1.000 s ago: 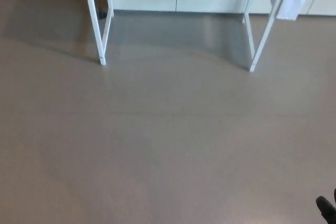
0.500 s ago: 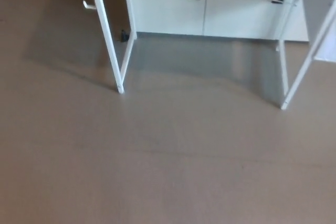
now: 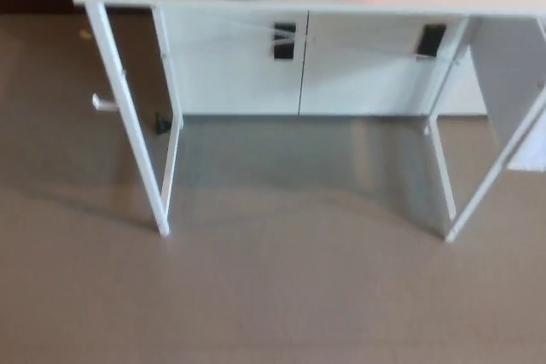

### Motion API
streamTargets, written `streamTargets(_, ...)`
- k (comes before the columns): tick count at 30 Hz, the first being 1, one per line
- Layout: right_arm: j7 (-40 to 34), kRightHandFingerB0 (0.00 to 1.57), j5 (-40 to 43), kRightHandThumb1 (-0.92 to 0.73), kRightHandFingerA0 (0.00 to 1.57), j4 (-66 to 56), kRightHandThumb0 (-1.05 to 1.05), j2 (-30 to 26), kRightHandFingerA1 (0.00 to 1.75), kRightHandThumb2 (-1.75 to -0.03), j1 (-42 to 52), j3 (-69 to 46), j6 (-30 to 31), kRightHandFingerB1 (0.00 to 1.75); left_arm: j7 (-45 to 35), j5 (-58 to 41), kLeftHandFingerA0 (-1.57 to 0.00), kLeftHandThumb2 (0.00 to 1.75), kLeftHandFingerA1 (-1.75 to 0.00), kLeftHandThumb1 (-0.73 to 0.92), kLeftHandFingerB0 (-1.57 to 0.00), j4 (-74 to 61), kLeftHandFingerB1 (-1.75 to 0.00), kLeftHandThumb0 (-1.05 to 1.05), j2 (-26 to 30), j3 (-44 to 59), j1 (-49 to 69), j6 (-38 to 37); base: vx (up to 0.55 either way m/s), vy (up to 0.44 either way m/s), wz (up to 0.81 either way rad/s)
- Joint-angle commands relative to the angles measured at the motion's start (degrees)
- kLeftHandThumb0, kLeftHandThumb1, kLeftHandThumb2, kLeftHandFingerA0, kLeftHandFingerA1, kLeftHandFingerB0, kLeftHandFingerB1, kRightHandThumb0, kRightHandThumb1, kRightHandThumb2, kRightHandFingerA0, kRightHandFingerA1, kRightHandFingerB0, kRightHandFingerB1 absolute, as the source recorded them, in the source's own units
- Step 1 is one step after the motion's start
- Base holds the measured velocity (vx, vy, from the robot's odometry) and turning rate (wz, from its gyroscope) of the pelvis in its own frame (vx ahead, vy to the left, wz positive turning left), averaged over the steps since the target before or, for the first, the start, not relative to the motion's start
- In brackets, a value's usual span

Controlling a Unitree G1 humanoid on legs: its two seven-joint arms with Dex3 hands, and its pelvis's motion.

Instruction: The robot walk towards a table in front and uses its left hand to pick up the pot from the base and pour water to the cup on the right hand side

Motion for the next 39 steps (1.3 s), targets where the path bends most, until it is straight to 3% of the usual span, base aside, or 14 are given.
streamTargets(1,0.8,0.09,-1.2,-0.68,0.22,3.2,-0.21,-2.3,0.41,-0.63,0.8,-0.6,-2.8,0.22,-1.6,2.1,-0.24,0.58,-0.35,0.60,-0.26,2.5,-0.31,0.03,0.3,-1.3,2.1,-5.1,0.41,0.019,0.12)
streamTargets(13,3.1,0.07,-2.1,-0.72,0.22,10.2,-0.22,-4.0,0.43,-0.65,0.2,0.0,-7.5,0.18,-0.5,2.2,-0.27,0.58,-0.35,0.62,-0.26,3.6,-0.31,0.01,0.6,-2.6,2.0,-5.7,0.38,-0.147,0.26)
streamTargets(14,3.3,0.00,-2.2,-0.74,0.19,10.2,-0.23,-4.1,0.38,-0.63,0.4,0.1,-7.7,0.23,-0.2,2.2,-0.15,0.89,-0.50,0.43,-0.18,3.7,-0.50,0.01,0.6,-2.5,2.0,-5.6,0.17,-0.067,-0.08)
streamTargets(15,3.4,0.00,-1.7,-0.74,0.24,10.1,-0.23,-4.0,0.43,-0.61,0.5,-0.1,-7.5,0.25,0.4,2.2,-0.17,0.89,-0.51,0.44,-0.19,3.8,-0.50,0.01,0.6,-2.4,1.9,-5.3,0.14,-0.043,-0.06)
streamTargets(21,3.8,0.00,-1.6,-0.72,0.23,10.4,-0.25,-4.1,0.40,-0.61,0.3,0.0,-8.1,0.24,0.9,1.8,-0.25,0.58,-0.35,0.60,-0.26,4.8,-0.31,0.00,0.7,-1.6,1.0,-4.7,0.08,0.053,-0.19)
streamTargets(23,3.4,0.02,-2.1,-0.72,0.25,11.6,-0.24,-4.5,0.39,-0.60,-0.5,0.2,-8.6,0.24,1.7,1.8,-0.18,0.87,-0.51,0.41,-0.20,5.1,-0.50,0.01,0.7,-1.5,0.7,-4.5,0.15,0.241,0.21)
streamTargets(28,2.6,0.07,-2.1,-0.75,0.23,8.6,-0.20,-3.9,0.43,-0.65,0.4,0.7,-7.8,0.19,0.6,1.8,-0.17,0.89,-0.51,0.43,-0.19,5.0,-0.50,0.02,0.5,-1.1,1.1,-5.4,0.00,0.144,0.06)
streamTargets(29,2.4,0.07,-1.8,-0.75,0.23,8.4,-0.20,-3.8,0.43,-0.65,0.3,0.6,-7.3,0.19,0.6,1.9,-0.17,0.89,-0.51,0.43,-0.19,5.1,-0.50,0.02,0.5,-1.1,1.2,-5.8,0.02,-0.010,0.07)
streamTargets(30,2.6,0.07,-1.9,-0.74,0.23,8.7,-0.21,-3.9,0.41,-0.65,0.2,0.7,-7.4,0.19,-0.4,1.6,-0.25,0.59,-0.35,0.62,-0.26,5.3,-0.31,0.02,0.7,-1.0,1.3,-5.4,0.00,0.000,0.00)
streamTargets(31,2.6,0.07,-2.1,-0.71,0.24,8.9,-0.24,-4.1,0.41,-0.64,0.2,0.8,-7.3,0.19,-0.3,1.7,-0.16,0.88,-0.51,0.43,-0.18,5.2,-0.50,0.01,0.7,-1.0,1.4,-5.3,0.04,-0.042,0.08)
streamTargets(32,2.6,0.07,-2.1,-0.71,0.24,9.0,-0.24,-4.2,0.41,-0.64,0.1,0.9,-7.2,0.19,-0.3,1.7,-0.16,0.88,-0.51,0.43,-0.18,5.1,-0.50,0.01,0.7,-1.0,1.4,-5.3,-0.01,-0.030,0.10)
streamTargets(34,2.3,0.09,-1.7,-0.71,0.26,10.1,-0.23,-4.3,0.47,-0.65,-0.7,0.4,-7.1,0.20,-0.5,1.9,-0.27,0.58,-0.36,0.61,-0.26,4.7,-0.30,0.00,0.7,-1.2,1.6,-5.2,0.07,-0.044,0.13)
streamTargets(35,2.3,0.06,-1.6,-0.74,0.29,9.9,-0.23,-4.3,0.47,-0.61,-0.7,0.3,-6.9,0.27,-0.2,1.8,-0.15,0.88,-0.51,0.42,-0.18,4.7,-0.50,0.01,0.7,-1.1,1.6,-5.0,0.08,-0.049,0.11)
streamTargets(39,2.1,0.08,-1.9,-0.69,0.25,8.1,-0.25,-4.0,0.41,-0.64,0.0,0.7,-6.6,0.20,-0.2,1.3,-0.18,0.88,-0.52,0.42,-0.19,4.5,-0.50,0.01,0.3,-0.6,1.7,-5.0,0.10,-0.050,0.04)
